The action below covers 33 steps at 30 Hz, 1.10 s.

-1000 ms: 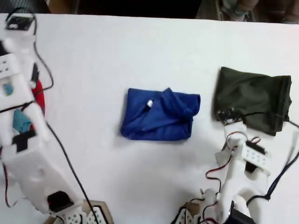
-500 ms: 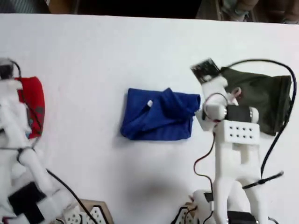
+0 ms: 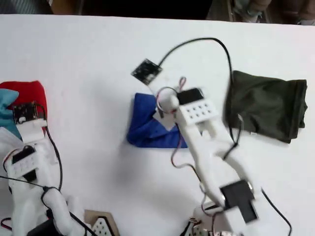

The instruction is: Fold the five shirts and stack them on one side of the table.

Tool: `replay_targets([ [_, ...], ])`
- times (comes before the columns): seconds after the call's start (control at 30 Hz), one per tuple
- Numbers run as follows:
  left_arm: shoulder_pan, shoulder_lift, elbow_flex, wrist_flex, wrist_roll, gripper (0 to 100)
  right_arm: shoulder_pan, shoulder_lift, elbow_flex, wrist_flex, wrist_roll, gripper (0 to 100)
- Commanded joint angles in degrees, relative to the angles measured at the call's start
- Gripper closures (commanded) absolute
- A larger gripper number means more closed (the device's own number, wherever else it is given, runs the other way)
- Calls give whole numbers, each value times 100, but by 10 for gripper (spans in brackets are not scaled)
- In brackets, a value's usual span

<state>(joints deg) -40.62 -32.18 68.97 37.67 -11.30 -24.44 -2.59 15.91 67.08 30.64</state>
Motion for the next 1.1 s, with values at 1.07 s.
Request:
replay_targets([
  [1.07, 79, -176, 171, -404, 62, 974, 207, 1279, -1978, 3037, 466, 978],
])
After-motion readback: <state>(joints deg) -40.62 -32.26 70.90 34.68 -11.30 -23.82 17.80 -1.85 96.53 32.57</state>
